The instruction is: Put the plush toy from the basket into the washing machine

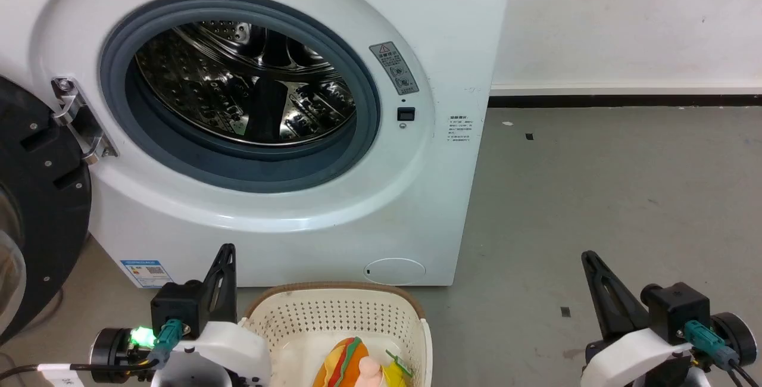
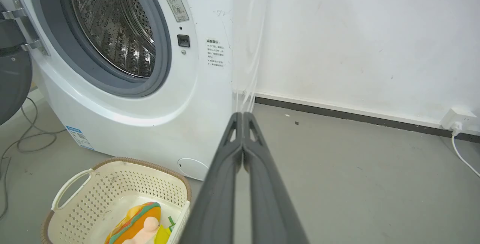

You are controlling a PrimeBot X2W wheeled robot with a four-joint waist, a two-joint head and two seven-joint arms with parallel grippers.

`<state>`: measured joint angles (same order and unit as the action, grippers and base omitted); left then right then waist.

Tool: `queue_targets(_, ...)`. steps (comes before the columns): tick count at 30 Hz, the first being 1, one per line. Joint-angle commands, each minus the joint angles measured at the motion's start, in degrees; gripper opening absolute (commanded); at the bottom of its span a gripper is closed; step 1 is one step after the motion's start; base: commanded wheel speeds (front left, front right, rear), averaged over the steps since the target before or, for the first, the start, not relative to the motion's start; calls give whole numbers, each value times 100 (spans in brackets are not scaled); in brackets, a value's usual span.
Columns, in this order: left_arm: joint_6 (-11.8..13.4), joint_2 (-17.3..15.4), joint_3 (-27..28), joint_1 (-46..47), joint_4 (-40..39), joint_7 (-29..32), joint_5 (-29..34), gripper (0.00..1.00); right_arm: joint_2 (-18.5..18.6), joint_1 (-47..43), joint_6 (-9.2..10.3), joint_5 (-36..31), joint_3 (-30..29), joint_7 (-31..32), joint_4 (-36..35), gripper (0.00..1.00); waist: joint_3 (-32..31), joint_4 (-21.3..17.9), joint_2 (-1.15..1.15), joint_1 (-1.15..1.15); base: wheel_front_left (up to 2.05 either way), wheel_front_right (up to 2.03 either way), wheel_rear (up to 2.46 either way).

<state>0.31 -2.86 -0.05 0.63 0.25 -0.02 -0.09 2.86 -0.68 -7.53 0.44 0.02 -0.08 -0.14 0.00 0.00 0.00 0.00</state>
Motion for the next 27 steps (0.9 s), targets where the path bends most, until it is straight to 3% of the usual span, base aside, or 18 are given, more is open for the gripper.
queue_targets(1,-31,-1,5,-63,-25,2,9,0,1,68,4,-44,-2,8,14,0,0,0,0,0,0,0,0)
queue_targets(12,-31,-1,5,-63,-25,2,9,0,1,68,4,-44,-2,8,14,0,0,0,0,0,0,0,0)
queue_targets(13,3,0,-1,1,1,0,0,100,0,-1,0,2,-1,0,0,100,0,0,0,0,0,0,0)
queue_targets(27,160,0,-106,56,76,-140,-33,100,0,-4,0,156,-170,-139,-49,100,38,1,0,0,0,0,0)
